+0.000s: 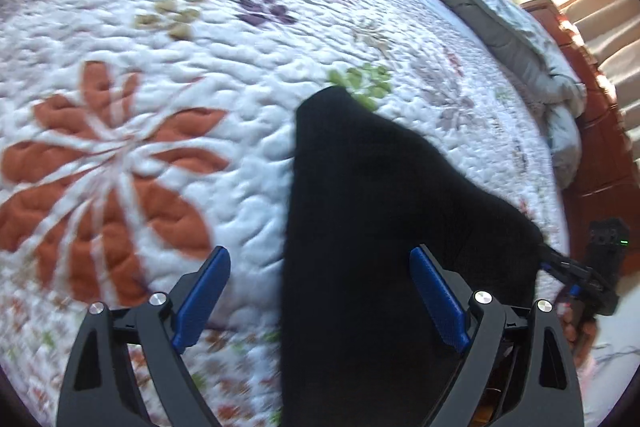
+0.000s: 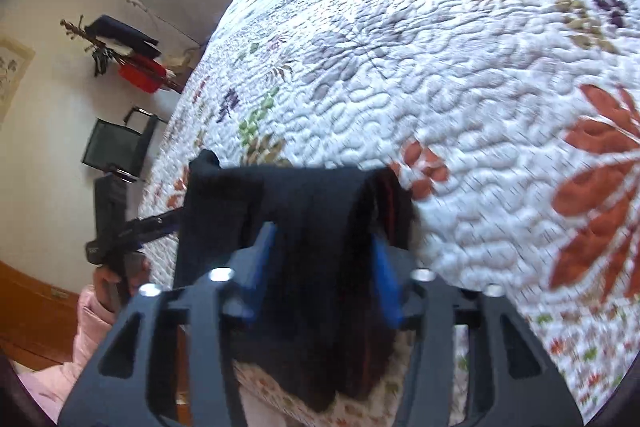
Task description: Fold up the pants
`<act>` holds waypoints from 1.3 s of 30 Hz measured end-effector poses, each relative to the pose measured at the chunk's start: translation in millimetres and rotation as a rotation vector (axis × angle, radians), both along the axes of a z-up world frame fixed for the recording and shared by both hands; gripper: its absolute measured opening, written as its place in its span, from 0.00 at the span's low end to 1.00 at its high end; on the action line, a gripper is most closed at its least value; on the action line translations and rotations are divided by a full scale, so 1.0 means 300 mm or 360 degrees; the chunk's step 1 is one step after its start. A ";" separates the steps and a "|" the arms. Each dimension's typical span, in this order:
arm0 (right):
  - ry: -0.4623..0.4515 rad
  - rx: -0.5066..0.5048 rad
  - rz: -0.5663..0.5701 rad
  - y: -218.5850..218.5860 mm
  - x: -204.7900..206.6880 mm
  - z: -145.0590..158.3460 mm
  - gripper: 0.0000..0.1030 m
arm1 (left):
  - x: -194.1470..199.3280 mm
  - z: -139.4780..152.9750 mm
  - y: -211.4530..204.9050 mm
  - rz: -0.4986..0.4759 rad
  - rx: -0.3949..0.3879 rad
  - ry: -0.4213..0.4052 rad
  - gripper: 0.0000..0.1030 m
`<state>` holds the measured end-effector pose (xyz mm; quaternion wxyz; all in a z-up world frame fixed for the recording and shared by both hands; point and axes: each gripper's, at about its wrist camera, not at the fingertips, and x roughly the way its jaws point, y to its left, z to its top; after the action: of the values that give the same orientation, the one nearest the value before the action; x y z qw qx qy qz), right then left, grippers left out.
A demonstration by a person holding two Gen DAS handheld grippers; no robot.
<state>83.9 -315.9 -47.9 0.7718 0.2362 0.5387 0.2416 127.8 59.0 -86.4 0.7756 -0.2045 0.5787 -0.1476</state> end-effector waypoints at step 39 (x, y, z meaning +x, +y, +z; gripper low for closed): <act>0.0027 -0.0067 0.0149 0.046 -0.309 -0.024 0.34 | -0.287 -0.036 -0.102 -0.0016 0.0021 0.0039 0.74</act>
<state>-8.7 -302.1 -55.0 0.7598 0.1964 0.5607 0.2640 41.8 28.5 -97.1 0.7690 -0.1983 0.5901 -0.1452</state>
